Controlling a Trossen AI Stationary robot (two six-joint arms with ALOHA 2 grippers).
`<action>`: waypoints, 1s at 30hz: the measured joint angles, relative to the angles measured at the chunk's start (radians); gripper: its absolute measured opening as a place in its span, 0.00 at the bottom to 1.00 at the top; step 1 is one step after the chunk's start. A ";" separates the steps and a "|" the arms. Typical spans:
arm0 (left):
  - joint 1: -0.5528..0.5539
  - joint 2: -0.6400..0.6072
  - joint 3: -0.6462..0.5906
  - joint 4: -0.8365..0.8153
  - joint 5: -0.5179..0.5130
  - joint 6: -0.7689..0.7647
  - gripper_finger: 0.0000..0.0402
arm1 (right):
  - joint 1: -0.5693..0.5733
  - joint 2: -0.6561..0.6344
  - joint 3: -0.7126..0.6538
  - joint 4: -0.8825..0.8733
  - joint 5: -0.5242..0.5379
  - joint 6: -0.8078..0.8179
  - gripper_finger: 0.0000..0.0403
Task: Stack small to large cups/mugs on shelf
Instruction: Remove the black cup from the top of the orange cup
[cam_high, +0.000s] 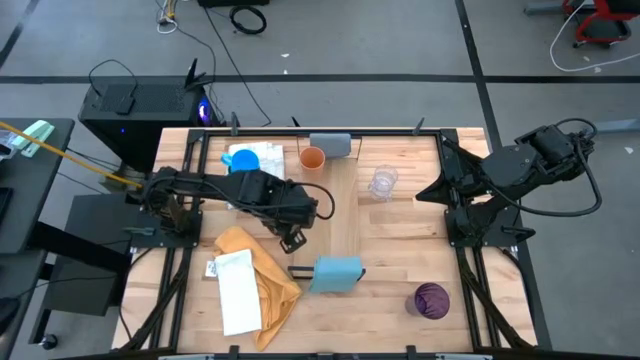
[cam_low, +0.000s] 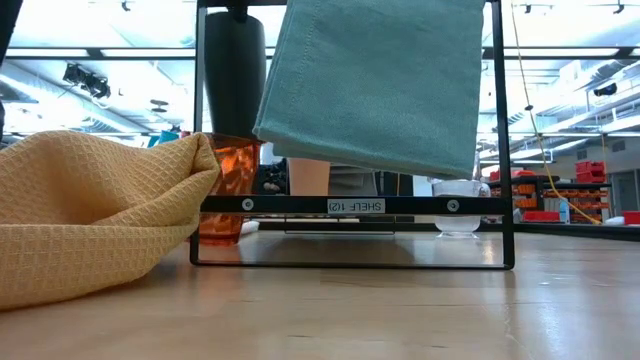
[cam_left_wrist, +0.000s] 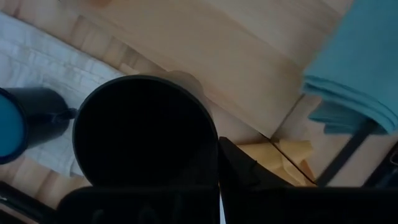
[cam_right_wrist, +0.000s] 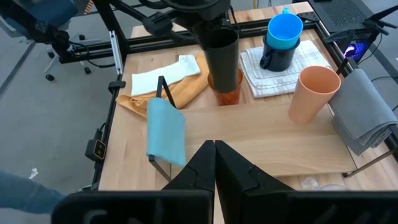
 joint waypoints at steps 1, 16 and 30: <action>0.001 0.000 0.001 0.000 -0.005 0.004 0.00 | 0.000 0.000 0.000 0.000 0.000 0.001 0.03; -0.024 0.000 0.216 0.000 -0.010 0.001 0.00 | 0.000 0.000 0.000 0.000 0.000 0.018 0.03; -0.094 -0.053 0.191 0.000 -0.049 -0.073 0.00 | 0.000 0.000 0.000 0.000 0.000 0.004 0.03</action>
